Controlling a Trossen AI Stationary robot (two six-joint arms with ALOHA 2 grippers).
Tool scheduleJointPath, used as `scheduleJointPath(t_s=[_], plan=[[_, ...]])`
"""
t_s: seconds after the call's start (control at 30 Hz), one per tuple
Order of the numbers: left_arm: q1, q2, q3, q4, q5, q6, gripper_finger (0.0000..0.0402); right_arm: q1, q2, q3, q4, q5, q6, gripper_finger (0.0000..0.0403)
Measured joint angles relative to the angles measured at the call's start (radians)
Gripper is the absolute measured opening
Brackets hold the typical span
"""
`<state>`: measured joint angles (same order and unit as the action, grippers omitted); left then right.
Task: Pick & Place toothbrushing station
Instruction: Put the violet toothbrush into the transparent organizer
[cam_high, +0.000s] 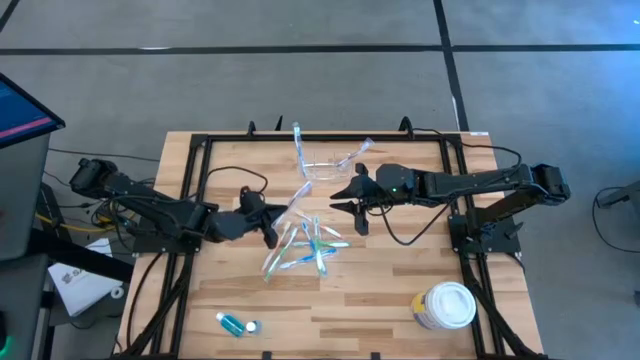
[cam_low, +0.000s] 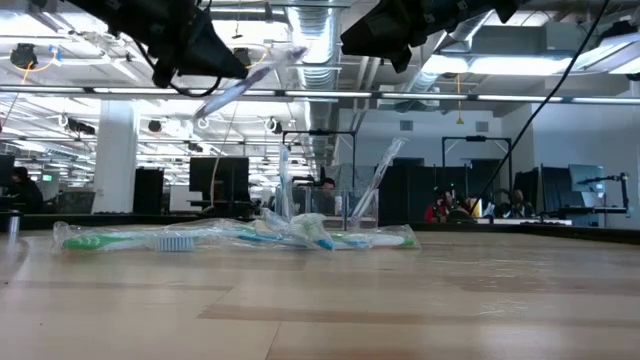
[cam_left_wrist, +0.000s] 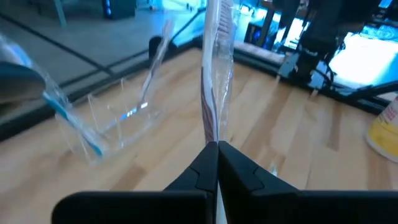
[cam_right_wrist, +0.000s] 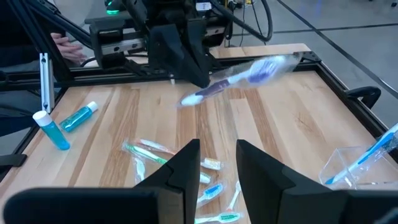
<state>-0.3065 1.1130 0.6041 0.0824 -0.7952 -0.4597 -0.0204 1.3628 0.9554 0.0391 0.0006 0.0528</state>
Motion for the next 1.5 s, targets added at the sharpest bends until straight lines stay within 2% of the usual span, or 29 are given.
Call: scheduleJointPath(t_s=[0.17, 0.43, 0.8, 1.0, 1.27, 1.37, 1.5], plan=[[0.0, 0.0, 0.0, 0.057, -0.037, 0.058, 0.0, 0.0, 0.0, 0.0, 0.0, 0.0, 0.0, 0.0095], [0.0, 0.0, 0.0, 0.181, -0.039, 0.156, 0.0, 0.009, 0.0, 0.0, 0.06, -0.004, 0.0, 0.0095], [0.0, 0.0, 0.0, 0.368, 0.071, 0.292, 0.0, 0.02, 0.0, 0.0, 0.192, -0.008, 0.0, 0.0095], [0.0, 0.0, 0.0, 0.442, 0.121, 0.347, 0.0, 0.02, 0.0, 0.0, 0.254, -0.081, 0.0, 0.0095], [0.002, 0.05, 0.0, 0.567, 0.199, 0.404, 0.0, 0.02, 0.0, 0.0, 0.332, -0.105, -0.007, 0.0096], [0.002, 0.076, 0.0, 0.605, 0.2, 0.412, 0.0, 0.022, 0.0, 0.0, 0.347, -0.109, -0.008, 0.0107], [0.002, 0.1, 0.0, 0.64, 0.199, 0.444, 0.0, 0.034, 0.0, 0.0, 0.346, -0.116, -0.035, 0.0141]])
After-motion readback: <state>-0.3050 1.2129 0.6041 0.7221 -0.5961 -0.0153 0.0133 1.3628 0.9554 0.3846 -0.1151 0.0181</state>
